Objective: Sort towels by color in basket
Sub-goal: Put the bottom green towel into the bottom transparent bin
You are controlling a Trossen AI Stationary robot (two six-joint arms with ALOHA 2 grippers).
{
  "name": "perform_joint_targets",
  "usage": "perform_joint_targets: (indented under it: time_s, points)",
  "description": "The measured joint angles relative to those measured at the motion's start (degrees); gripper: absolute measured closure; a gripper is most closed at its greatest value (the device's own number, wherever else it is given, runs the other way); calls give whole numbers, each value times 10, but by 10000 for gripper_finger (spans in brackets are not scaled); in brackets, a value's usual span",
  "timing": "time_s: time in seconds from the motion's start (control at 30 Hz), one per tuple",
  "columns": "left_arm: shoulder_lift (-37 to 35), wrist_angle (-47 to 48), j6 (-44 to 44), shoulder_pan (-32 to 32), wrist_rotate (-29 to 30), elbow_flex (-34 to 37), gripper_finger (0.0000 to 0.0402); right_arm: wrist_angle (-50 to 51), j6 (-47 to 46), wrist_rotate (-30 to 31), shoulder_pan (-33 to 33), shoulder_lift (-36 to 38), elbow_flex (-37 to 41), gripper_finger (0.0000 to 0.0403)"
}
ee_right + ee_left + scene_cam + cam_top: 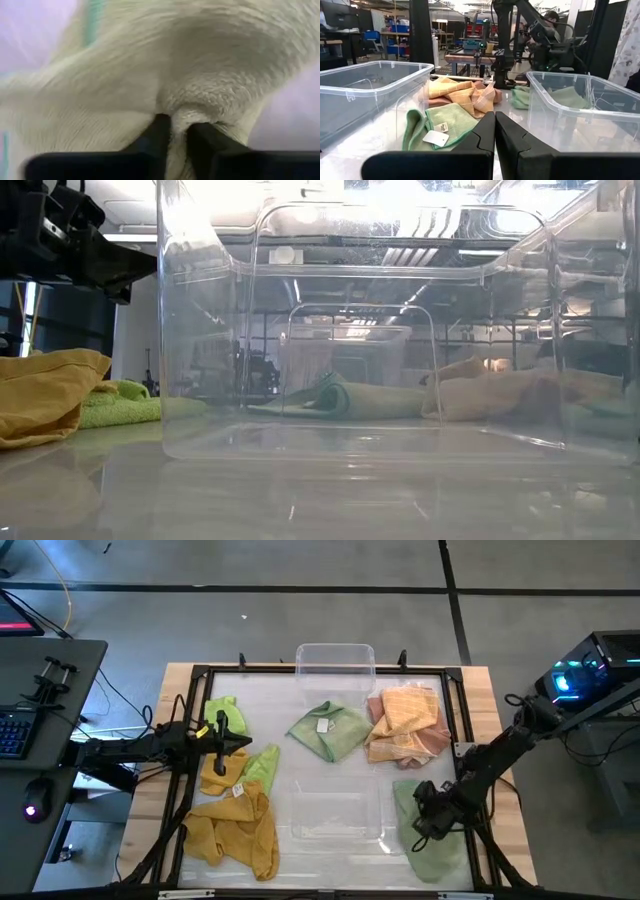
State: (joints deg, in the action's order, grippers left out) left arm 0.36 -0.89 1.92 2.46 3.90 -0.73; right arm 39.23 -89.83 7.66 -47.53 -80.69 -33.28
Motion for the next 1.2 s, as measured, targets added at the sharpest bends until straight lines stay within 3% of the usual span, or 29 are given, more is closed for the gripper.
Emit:
perform_joint_targets:
  time_s: [0.07,0.13,0.23,0.43,0.63,1.03,1.2]
  points:
    - [0,0,0,0,0,0,401,1,-19,67,-12,-2,3,392]
    - [0,0,0,0,0,0,401,17,-48,125,-23,-5,-3,386]
    - [0,0,0,0,0,0,401,94,-101,175,-38,-8,-33,386]
    - [0,-2,0,0,0,0,401,338,-177,259,-58,-6,-160,392]
    - [0,-3,0,0,0,0,401,512,-165,373,-59,-5,-310,398]
    - [0,-2,0,0,-2,0,401,493,178,745,-46,10,-518,398]
    - [0,-2,0,0,-2,0,401,397,369,783,-46,10,-588,398]
